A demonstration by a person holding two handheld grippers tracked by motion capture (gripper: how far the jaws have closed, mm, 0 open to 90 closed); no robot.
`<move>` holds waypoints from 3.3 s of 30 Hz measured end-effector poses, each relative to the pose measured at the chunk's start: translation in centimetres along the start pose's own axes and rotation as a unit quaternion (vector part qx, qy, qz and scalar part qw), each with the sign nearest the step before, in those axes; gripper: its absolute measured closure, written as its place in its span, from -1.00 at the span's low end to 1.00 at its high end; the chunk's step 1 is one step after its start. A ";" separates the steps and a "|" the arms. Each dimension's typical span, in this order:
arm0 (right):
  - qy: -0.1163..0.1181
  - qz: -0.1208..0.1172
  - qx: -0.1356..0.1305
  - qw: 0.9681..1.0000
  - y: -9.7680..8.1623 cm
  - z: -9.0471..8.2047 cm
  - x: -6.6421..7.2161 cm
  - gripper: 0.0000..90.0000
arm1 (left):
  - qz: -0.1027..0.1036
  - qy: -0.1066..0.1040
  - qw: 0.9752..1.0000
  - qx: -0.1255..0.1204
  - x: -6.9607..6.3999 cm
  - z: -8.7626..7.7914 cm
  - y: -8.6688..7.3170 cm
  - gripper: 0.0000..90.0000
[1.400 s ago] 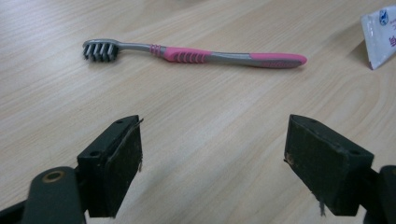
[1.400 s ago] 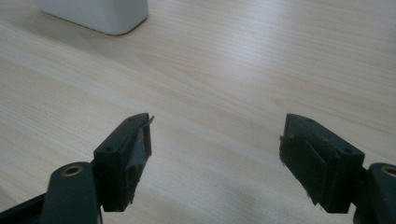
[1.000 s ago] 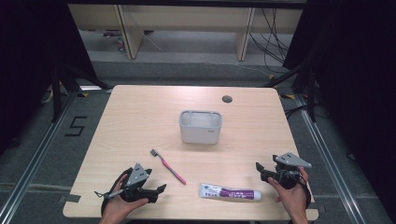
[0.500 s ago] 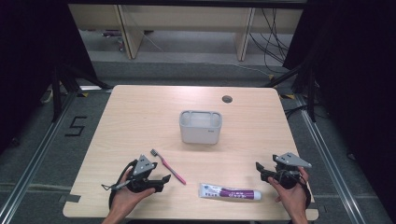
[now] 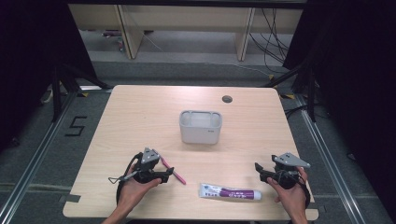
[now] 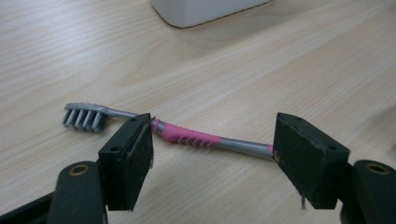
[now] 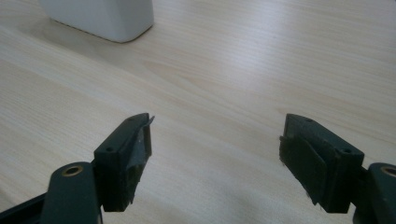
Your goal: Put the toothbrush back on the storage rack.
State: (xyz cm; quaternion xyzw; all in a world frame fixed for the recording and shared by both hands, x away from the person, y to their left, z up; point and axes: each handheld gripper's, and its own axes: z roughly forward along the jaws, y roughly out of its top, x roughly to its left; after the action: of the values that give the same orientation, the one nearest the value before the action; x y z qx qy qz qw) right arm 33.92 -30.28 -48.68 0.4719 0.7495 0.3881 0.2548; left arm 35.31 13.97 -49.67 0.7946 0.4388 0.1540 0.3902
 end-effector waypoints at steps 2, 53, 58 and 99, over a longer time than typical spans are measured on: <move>-0.003 -0.001 0.001 1.000 0.0 0.0 0.0 -0.43 | -0.002 0.001 1.000 0.000 0.0 0.2 0.1 -0.37; 0.003 -0.006 0.007 1.000 -0.1 0.1 0.0 -0.43 | 0.100 -0.088 0.990 0.045 -3.4 3.0 0.0 0.99; 0.004 -0.003 0.006 1.000 -0.1 0.2 0.1 -0.43 | 0.105 -0.096 0.989 0.049 -3.5 2.4 -0.5 0.99; 0.012 0.003 0.012 1.000 -0.2 0.3 0.0 -0.43 | 0.073 -0.061 0.994 0.055 2.8 -2.0 -2.4 0.93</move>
State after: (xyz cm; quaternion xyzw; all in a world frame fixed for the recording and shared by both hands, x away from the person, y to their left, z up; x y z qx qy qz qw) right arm 34.05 -30.22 -49.01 0.4728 0.7556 0.3856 0.2386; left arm 34.31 17.95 -50.51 0.8526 0.3629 0.1092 0.3597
